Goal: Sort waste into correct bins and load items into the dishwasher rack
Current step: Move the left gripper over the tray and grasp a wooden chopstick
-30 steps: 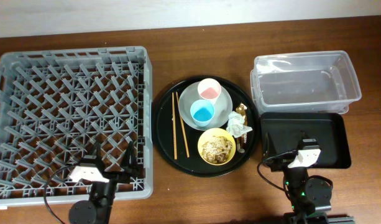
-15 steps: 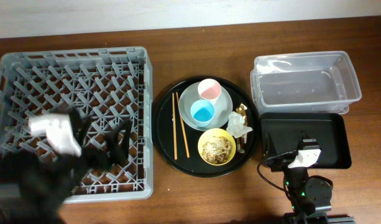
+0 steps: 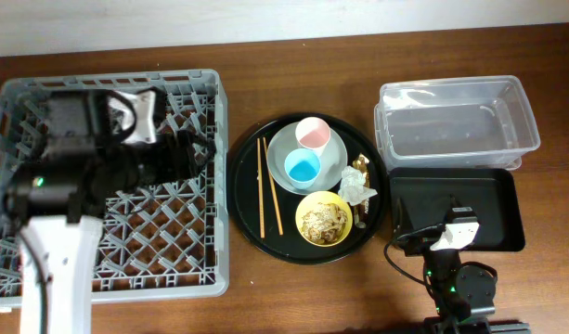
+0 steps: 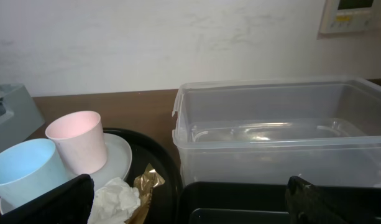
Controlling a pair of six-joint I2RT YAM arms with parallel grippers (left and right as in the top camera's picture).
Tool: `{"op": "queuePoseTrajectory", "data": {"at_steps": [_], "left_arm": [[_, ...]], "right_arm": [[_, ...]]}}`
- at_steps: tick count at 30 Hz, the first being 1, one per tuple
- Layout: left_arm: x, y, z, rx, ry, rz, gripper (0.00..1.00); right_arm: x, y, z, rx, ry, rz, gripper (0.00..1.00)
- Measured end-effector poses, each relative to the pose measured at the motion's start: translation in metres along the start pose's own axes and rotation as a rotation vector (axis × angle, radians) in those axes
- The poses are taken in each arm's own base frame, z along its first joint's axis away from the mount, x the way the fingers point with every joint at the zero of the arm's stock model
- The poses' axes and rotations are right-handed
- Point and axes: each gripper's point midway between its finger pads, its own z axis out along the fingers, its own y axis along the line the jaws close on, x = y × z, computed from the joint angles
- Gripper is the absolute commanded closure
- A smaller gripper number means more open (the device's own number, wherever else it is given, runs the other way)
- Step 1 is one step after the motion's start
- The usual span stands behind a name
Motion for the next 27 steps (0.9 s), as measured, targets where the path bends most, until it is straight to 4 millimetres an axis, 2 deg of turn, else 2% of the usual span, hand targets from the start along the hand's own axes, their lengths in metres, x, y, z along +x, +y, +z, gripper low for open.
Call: {"op": "queuePoseTrajectory", "data": {"at_steps": [3,4,5,7,8,9,10,12,17,21,25,27], "left_arm": [[0.017,0.003,0.023,-0.034,0.116,-0.012,0.41],[0.023,0.003,0.033,-0.057,0.155,0.002,0.16],[0.027,0.002,0.041,-0.074,0.179,0.019,0.01],[0.034,0.0,0.053,-0.103,0.216,0.052,0.01],[0.036,-0.001,0.058,-0.112,0.23,0.066,0.04],[0.036,-0.002,0.062,-0.118,0.235,0.078,0.26],[0.034,-0.001,0.066,-0.124,0.23,0.087,0.4],[0.029,0.001,0.072,-0.132,0.219,0.09,0.51],[0.031,0.007,0.082,-0.172,0.239,0.099,0.62],[0.059,0.003,0.109,-0.22,0.327,0.153,0.64],[0.088,0.013,0.144,-0.32,0.394,0.159,0.7],[0.096,0.019,0.156,-0.367,0.41,0.172,0.71]], "right_arm": [[0.0,0.0,0.0,0.0,0.0,0.0,0.01],[0.0,0.0,0.0,0.0,0.0,0.0,0.01],[0.0,0.0,0.0,0.0,0.0,0.0,0.01],[0.0,0.0,0.0,0.0,0.0,-0.001,0.01],[0.0,0.0,0.0,0.0,0.0,0.0,0.01],[0.0,0.0,0.0,0.0,0.0,0.0,0.01],[0.0,0.0,0.0,0.0,0.0,0.0,0.01],[0.0,0.0,0.0,0.0,0.0,0.0,0.01],[0.0,0.0,0.0,0.0,0.0,0.0,0.01],[0.0,0.0,0.0,0.0,0.0,0.0,0.01],[0.0,0.0,0.0,0.0,0.0,0.0,0.01],[0.0,0.0,0.0,0.0,0.0,0.0,0.01]]}}
